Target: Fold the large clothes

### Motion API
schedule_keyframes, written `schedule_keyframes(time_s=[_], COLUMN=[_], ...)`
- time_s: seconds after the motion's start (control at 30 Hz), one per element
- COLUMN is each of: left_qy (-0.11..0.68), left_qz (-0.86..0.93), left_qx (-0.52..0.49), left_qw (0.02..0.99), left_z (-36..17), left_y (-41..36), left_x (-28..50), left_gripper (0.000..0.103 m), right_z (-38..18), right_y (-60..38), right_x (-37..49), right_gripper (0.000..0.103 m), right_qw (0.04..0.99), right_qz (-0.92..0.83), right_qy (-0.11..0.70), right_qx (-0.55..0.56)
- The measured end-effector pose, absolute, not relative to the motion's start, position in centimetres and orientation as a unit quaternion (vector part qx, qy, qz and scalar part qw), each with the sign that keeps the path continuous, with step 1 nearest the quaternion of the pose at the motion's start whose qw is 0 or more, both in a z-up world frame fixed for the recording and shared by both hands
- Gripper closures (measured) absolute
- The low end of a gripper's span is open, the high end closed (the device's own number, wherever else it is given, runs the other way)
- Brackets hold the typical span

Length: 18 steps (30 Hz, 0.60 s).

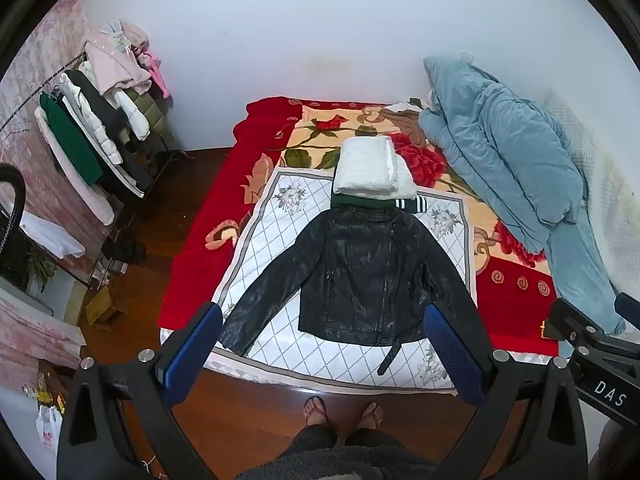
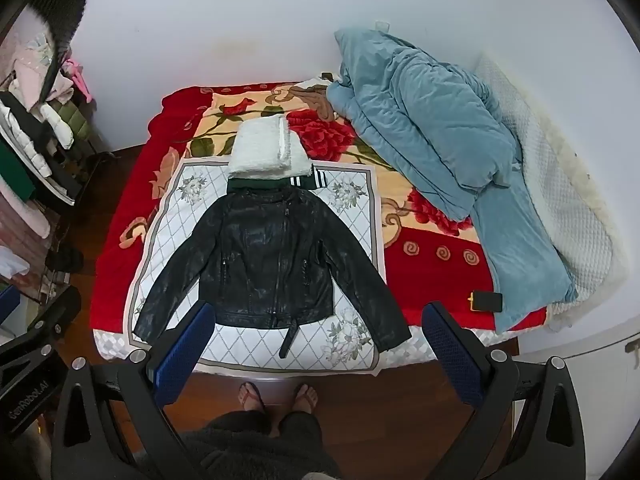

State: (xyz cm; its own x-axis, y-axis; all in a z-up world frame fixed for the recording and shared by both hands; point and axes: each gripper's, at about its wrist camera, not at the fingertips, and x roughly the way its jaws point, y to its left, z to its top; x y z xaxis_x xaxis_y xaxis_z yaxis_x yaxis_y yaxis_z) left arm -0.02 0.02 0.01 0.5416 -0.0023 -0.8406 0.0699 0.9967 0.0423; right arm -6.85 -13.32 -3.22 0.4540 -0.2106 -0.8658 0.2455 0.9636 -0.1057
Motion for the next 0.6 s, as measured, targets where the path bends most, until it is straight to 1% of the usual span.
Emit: schedule_keyframes(time_s=[0.6], left_qy=[0.48], left_qz=[-0.024], left_qx=[0.033], left_qw=[0.876], left_z=[-0.35], left_y=[0.32], left_x=[-0.15], left_gripper=[0.0], right_z=[-3.12], right_y=[-12.94], right_x=[-7.5], right_gripper=[0.0], right_qw=[0.854], right_qz=[-0.136], right_qy=[0.502], right_qx=[0.015])
